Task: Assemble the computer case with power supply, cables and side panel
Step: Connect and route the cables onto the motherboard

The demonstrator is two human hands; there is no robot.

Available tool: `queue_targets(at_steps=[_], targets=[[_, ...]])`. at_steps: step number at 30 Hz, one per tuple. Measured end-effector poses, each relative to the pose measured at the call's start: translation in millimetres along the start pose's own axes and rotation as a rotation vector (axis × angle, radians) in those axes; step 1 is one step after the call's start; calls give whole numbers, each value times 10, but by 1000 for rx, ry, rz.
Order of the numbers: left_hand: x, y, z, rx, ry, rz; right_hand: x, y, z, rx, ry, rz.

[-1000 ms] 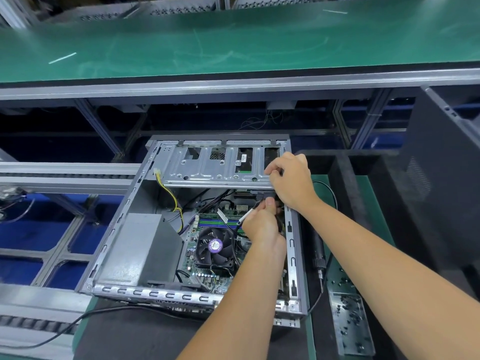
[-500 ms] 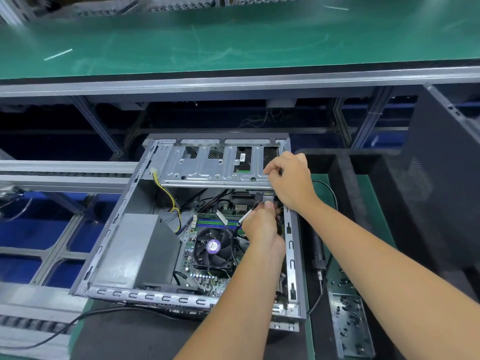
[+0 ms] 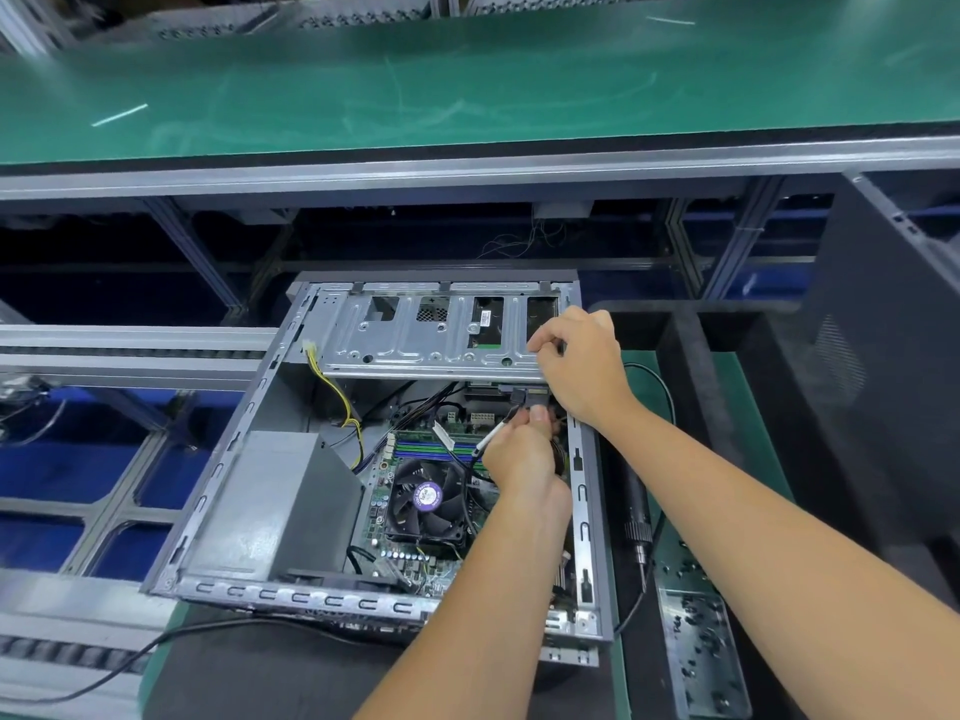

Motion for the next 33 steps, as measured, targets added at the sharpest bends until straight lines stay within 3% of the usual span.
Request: queue_targets(at_steps=[29,33], targets=[[42,52,-13,27,-15,17,26,-14,-2,-9,-8,-1],[60,91,62,-42,75,-42,25,-16,0,-9,-8,-4]])
Point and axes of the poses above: each hand's wrist, its own x-axis away from the middle knuckle, its own z-axis out of the back of the hand, y = z × x, the point moved 9 cm from there along -x, towards the middle knuckle, and after that the axes turned 14 degrees about -x, right-handed, at the moved point
